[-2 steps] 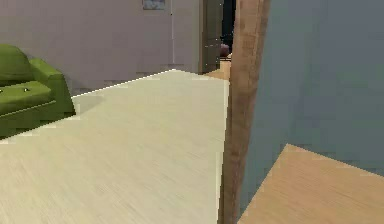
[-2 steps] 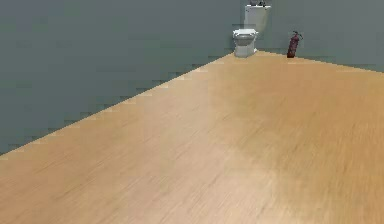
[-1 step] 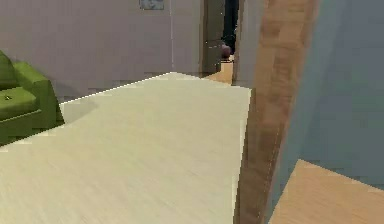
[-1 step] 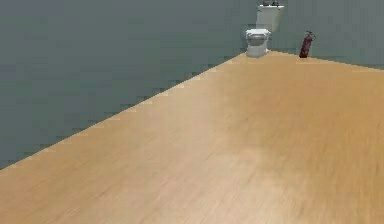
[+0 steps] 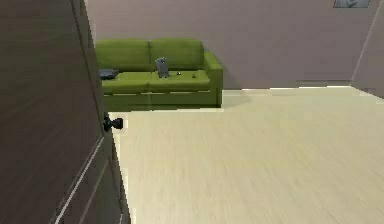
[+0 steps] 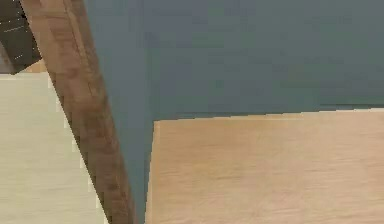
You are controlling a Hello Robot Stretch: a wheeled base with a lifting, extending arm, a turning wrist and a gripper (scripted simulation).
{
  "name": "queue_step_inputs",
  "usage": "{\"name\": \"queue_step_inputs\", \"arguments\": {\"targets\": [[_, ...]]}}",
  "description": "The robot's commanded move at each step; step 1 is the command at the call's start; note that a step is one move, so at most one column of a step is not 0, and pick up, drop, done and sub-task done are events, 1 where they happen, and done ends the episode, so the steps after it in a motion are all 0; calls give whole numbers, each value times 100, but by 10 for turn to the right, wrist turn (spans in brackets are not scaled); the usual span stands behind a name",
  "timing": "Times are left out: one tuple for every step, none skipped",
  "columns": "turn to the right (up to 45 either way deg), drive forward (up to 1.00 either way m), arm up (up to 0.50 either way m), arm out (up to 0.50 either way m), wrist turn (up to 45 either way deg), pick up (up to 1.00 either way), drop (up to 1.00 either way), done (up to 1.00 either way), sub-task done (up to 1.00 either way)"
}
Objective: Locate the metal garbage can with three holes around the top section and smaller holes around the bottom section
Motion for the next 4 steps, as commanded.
{"name": "queue_step_inputs", "arguments": {"targets": [[0, 90, 0, 0, 0, 0, 0, 0, 0], [-90, 0, 0, 0, 0, 0, 0, 0, 0], [0, 75, 0, 0, 0, 0, 0, 0, 0], [-450, 0, 0, 0, 0, 0, 0, 0, 0]]}}
